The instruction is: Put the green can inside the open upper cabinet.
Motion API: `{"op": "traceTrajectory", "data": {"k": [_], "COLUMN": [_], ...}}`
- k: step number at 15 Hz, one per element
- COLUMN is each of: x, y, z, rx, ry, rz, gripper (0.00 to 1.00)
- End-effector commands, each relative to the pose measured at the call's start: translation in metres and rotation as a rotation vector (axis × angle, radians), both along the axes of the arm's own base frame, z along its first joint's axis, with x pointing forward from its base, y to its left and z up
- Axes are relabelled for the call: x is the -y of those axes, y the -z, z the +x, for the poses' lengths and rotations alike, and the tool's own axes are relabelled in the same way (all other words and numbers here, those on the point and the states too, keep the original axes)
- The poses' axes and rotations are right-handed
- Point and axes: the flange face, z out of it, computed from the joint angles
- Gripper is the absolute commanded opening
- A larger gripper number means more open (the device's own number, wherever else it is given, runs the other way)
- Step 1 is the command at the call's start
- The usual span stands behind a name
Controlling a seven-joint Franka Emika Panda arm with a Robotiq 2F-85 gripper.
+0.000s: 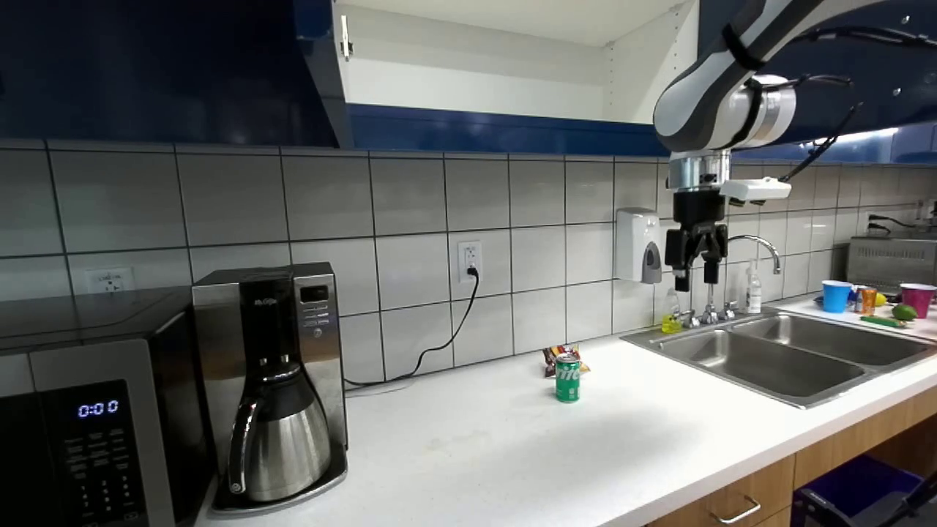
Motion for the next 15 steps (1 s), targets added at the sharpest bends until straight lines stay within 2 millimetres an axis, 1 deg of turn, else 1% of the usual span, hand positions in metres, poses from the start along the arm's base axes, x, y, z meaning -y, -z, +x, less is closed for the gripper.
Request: {"op": "traceTrajectory", "data": {"k": [1,6,11,15], "x": [0.004,0.001,-0.013,-0.024], "y": [0.035,0.095,0.152,0.19], "z": [0.029,0.058,0.084,0.101], "rx": [-0.002,0.005,0.034,0.069], "ry": [0.016,0.02,0.005,0.021], "rz": [-0.024,-0.031,-0.059,-0.069], "gripper": [1.0,1.0,1.0,1.0]}}
